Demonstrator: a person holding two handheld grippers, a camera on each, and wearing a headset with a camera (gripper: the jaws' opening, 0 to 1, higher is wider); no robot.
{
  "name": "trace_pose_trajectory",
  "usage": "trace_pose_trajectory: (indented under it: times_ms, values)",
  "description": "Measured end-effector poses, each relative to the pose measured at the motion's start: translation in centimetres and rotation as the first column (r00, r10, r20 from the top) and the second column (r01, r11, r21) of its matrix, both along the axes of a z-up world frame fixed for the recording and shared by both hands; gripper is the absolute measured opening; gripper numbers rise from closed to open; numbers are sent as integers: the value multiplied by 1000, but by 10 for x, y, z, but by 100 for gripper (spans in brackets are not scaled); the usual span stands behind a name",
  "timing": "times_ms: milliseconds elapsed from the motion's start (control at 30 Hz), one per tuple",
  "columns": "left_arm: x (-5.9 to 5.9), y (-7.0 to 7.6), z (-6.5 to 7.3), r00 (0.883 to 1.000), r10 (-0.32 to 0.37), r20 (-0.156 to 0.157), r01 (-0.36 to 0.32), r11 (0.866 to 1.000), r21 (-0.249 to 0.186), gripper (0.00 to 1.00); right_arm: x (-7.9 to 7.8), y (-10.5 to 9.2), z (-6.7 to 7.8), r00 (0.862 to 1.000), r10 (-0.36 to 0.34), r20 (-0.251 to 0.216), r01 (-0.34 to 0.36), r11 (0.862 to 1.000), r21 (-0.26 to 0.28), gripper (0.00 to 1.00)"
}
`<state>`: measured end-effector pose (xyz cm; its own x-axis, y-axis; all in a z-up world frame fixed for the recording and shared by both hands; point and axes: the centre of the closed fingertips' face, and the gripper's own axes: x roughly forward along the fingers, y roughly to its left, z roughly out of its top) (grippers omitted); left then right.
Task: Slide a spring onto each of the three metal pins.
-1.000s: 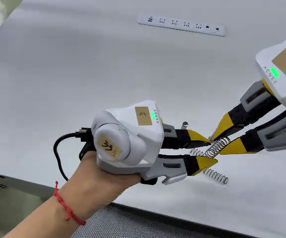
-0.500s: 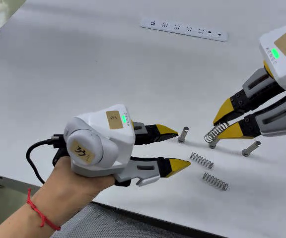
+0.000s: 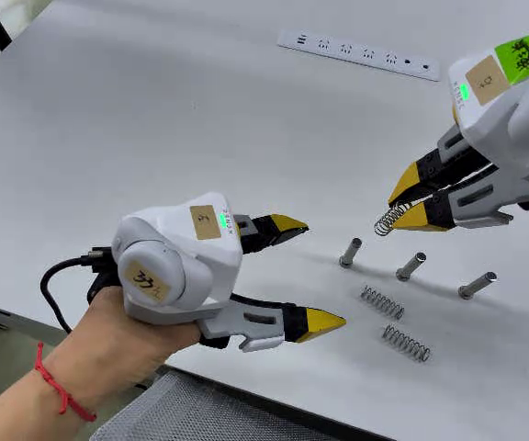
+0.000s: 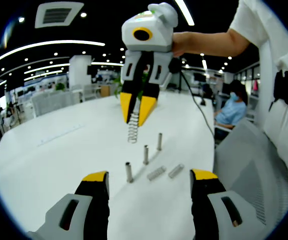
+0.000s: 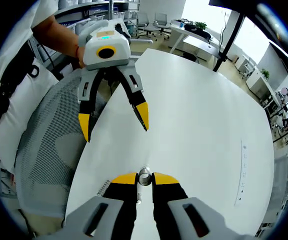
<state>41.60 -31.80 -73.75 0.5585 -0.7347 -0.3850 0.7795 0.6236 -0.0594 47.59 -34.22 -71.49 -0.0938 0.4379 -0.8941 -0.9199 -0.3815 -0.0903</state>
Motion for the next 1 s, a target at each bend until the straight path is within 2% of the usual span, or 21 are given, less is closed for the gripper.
trace_pose_trajectory:
  times_ms: [233,367,400,667,1000]
  values:
    - [3,3,-3,1000,19,-8,-19,1000,-20,77,5,6,-18,1000,-13,-18,13,1000,-28,12]
    - [4,3,-4,1000,23,-12,-24,999,-37,80,3,7,-25,999,-22,-27,21,999,-39,12]
    - [4,3,-4,1000,24,-15,-24,999,-40,82,4,6,-32,999,-24,-27,23,999,-42,12]
    - [4,2,-6,999,31,-24,-32,998,-56,87,0,7,-35,999,-28,-40,26,998,-50,12]
    - [4,1,-7,999,34,-36,-36,997,-69,88,-1,9,-41,998,-29,-54,26,998,-60,12]
